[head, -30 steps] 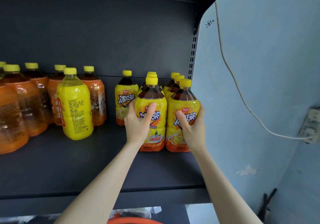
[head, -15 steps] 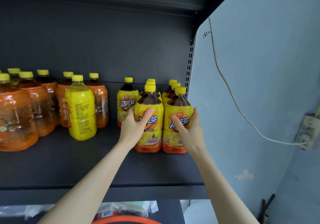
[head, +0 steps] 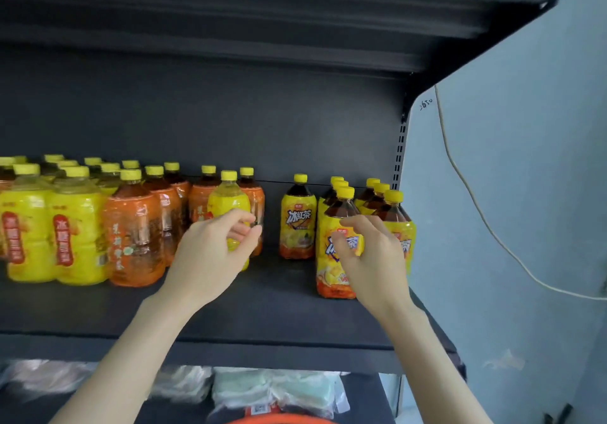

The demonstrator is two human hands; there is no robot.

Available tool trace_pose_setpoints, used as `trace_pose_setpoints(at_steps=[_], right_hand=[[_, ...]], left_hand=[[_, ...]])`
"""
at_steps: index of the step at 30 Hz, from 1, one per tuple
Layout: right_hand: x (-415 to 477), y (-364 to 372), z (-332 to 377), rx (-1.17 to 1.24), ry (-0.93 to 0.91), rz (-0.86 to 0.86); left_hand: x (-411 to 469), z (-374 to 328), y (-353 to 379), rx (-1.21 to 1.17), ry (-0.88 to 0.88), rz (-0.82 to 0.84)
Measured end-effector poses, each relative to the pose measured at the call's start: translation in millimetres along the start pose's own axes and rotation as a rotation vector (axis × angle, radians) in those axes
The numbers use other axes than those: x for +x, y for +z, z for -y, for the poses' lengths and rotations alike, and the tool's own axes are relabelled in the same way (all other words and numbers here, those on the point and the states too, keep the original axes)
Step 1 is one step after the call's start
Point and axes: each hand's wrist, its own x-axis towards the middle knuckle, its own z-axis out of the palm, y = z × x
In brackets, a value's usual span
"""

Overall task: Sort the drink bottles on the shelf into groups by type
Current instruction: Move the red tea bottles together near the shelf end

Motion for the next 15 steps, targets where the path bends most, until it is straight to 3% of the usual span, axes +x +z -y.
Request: trace_pose_setpoints(at_steps=[15], right_hand=[[-119,204,273,0.260,0.026,0.178]], left_hand=[[-131,199,-255,0.064,-0.147,-0.044]])
